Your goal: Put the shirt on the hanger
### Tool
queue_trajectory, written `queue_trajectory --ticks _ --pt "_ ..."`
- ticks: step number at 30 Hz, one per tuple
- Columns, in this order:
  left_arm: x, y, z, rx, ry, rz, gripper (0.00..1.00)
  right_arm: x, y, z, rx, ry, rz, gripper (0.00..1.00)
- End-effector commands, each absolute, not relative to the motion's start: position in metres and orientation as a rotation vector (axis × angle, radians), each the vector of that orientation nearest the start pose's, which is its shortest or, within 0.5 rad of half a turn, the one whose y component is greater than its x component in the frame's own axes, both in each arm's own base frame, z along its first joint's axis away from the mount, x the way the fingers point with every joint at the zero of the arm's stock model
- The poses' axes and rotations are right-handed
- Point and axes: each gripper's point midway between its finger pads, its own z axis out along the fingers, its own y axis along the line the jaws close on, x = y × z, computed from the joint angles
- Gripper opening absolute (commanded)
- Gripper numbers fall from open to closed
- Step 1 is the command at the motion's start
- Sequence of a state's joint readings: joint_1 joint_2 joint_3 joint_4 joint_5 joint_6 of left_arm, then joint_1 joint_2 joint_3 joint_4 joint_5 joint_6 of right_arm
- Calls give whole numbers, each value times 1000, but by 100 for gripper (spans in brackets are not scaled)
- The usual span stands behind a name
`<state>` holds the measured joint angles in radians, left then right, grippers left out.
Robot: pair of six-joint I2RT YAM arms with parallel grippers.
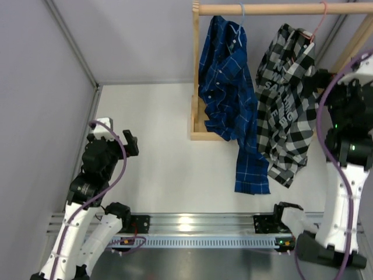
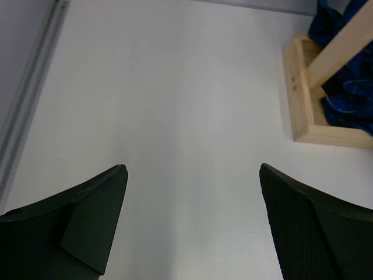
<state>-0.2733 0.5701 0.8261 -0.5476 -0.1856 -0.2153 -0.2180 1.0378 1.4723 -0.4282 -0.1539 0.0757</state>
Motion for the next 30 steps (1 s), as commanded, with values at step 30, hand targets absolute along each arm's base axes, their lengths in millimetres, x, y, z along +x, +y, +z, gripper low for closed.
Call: queue_trajectory --ticks 30 --pt "213 -20 272 -187 1709 -152 98 142 0 330 -32 1604 38 100"
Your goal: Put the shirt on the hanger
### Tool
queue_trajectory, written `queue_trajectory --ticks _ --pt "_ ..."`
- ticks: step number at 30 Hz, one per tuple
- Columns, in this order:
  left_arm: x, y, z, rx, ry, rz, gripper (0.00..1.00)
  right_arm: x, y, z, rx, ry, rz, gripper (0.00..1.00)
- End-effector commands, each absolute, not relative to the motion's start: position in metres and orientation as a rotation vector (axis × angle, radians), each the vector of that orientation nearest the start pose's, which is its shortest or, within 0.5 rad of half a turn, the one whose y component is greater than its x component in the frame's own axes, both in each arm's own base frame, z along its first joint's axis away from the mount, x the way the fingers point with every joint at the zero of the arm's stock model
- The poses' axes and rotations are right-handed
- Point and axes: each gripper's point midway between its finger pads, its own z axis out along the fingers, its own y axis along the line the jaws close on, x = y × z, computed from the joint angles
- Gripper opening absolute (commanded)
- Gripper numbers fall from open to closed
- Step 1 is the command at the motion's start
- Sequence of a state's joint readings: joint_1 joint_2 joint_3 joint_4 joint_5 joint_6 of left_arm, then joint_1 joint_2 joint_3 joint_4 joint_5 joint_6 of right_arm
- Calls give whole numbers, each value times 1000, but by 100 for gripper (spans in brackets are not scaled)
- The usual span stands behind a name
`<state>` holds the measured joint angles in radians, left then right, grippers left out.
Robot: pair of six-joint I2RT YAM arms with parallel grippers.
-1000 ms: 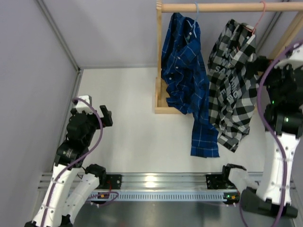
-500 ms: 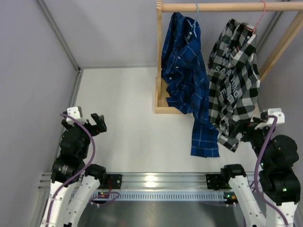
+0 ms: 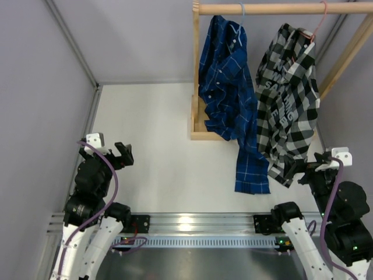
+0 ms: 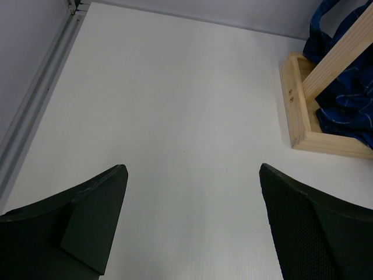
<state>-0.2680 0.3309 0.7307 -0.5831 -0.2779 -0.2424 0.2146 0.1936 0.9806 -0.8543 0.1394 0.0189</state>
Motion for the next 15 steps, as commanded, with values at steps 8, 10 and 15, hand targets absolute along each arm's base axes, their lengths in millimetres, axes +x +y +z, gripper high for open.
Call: queue_trajectory --ticks 8,10,15 --pt "214 -21 271 -179 1715 -151 98 151 1 329 -17 1625 35 100" --pt "215 -21 271 -179 1715 -151 98 153 1 329 -17 1632 33 100" --pt "215 -23 271 -171 1715 -159 98 154 -1 327 -11 1637 17 100"
